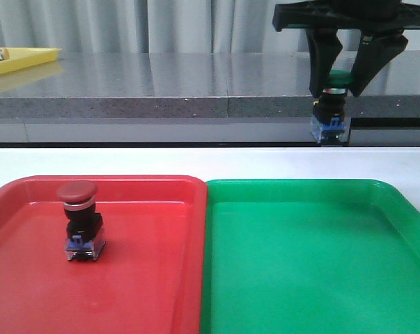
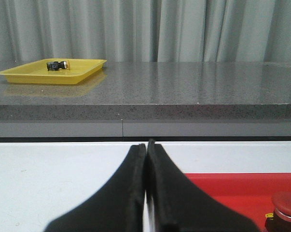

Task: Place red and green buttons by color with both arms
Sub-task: 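Close the right gripper on the green button and lift it, then lower the green button into the green tray, then open the right gripper and raise it away from the button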

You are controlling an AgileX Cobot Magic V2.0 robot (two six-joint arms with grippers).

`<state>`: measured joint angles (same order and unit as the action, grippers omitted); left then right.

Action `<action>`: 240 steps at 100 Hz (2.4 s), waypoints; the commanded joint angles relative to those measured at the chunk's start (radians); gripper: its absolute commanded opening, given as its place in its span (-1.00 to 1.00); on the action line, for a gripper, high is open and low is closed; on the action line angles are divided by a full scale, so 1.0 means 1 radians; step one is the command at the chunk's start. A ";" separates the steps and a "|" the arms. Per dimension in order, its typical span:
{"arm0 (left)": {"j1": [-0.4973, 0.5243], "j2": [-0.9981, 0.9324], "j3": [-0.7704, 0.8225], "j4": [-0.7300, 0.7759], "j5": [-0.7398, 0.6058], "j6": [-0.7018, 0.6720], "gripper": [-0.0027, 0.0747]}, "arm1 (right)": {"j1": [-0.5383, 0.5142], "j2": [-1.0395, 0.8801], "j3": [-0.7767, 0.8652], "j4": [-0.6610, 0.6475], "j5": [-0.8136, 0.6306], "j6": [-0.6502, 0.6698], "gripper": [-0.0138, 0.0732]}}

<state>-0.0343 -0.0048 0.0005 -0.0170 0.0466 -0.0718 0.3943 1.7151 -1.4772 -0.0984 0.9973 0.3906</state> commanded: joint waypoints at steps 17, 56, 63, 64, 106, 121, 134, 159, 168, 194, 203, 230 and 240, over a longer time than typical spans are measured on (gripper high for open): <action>0.000 -0.032 0.013 -0.007 -0.072 -0.002 -0.98 | 0.104 -0.102 0.149 0.025 -0.126 0.104 0.03; 0.000 -0.032 0.013 -0.007 -0.072 -0.002 -0.98 | 0.183 -0.100 0.339 0.060 -0.260 0.221 0.03; 0.000 -0.032 0.013 -0.007 -0.072 -0.002 -0.98 | 0.182 -0.087 0.350 0.060 -0.260 0.224 0.03; 0.000 -0.032 0.013 -0.007 -0.072 -0.002 -0.98 | 0.182 -0.085 0.350 0.060 -0.260 0.223 0.03; 0.000 -0.032 0.013 -0.007 -0.072 -0.002 -0.98 | 0.180 -0.034 0.351 0.062 -0.264 0.223 0.05; 0.000 -0.032 0.013 -0.007 -0.072 -0.002 -0.98 | 0.180 -0.034 0.351 0.062 -0.274 0.223 0.43; 0.000 -0.032 0.013 -0.007 -0.072 -0.002 -0.98 | 0.180 -0.034 0.351 0.062 -0.287 0.223 0.84; 0.000 -0.032 0.013 -0.007 -0.072 -0.002 -0.98 | 0.180 -0.095 0.351 0.051 -0.325 0.213 0.85; 0.000 -0.032 0.013 -0.007 -0.072 -0.002 -0.98 | 0.170 -0.134 0.351 0.030 -0.325 0.189 0.85; 0.000 -0.032 0.013 -0.007 -0.072 -0.002 -0.98 | 0.102 -0.253 0.351 0.032 -0.398 0.051 0.84; 0.000 -0.032 0.013 -0.007 -0.072 -0.002 -0.98 | 0.070 -0.296 0.357 0.032 -0.421 0.038 0.71; 0.000 -0.032 0.013 -0.007 -0.072 -0.002 -0.98 | -0.068 -0.464 0.456 0.034 -0.493 -0.047 -0.54; 0.000 -0.032 0.013 -0.007 -0.072 -0.002 -0.98 | -0.125 -0.532 0.510 0.044 -0.545 -0.087 -0.83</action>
<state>-0.0343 -0.0048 0.0005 -0.0170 0.0466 -0.0718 0.3156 1.2685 -0.9827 -0.0572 0.5509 0.3499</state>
